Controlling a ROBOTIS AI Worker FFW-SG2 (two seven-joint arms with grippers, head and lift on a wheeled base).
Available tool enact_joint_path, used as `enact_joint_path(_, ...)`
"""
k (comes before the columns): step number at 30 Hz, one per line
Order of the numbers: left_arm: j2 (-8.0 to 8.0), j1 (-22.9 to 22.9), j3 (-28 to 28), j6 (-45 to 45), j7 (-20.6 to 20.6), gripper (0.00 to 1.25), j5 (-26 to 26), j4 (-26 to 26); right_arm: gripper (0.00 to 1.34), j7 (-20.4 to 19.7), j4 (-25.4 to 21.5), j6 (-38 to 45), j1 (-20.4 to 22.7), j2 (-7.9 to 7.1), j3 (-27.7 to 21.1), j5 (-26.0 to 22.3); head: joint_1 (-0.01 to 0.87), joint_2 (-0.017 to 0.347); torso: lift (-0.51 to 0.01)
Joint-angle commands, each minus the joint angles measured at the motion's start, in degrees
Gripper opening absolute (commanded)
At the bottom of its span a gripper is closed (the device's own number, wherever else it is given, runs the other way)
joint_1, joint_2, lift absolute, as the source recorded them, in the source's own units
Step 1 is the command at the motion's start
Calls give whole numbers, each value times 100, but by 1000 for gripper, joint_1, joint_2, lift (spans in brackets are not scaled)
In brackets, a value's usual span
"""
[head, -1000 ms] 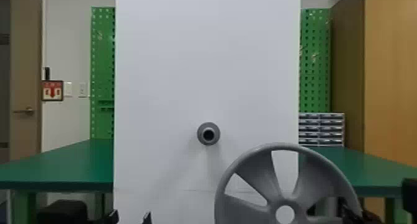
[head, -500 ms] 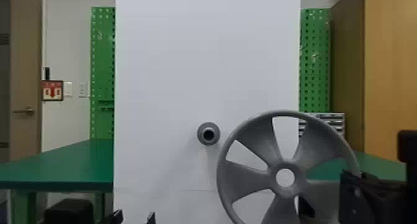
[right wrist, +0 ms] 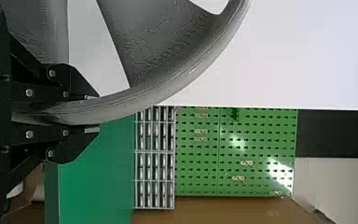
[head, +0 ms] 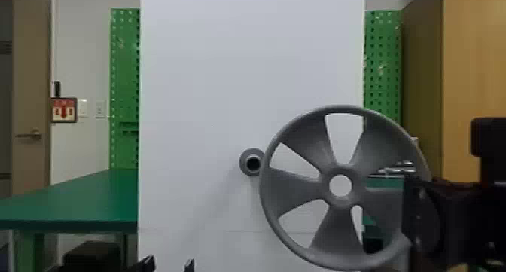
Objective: Hold the wheel and insert it
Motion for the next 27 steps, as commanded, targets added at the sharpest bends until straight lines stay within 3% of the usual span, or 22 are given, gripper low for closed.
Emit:
enact_joint_path(1,22,-35,-47,12,0,732,22,24,181,0,55,90,-168,15,-8,-72,3,67,-483)
enact_joint_path(27,40,-53,-64,29,0,732,66,41,181,-9,239,301,-519,-2,-149,-169,3,69,-483)
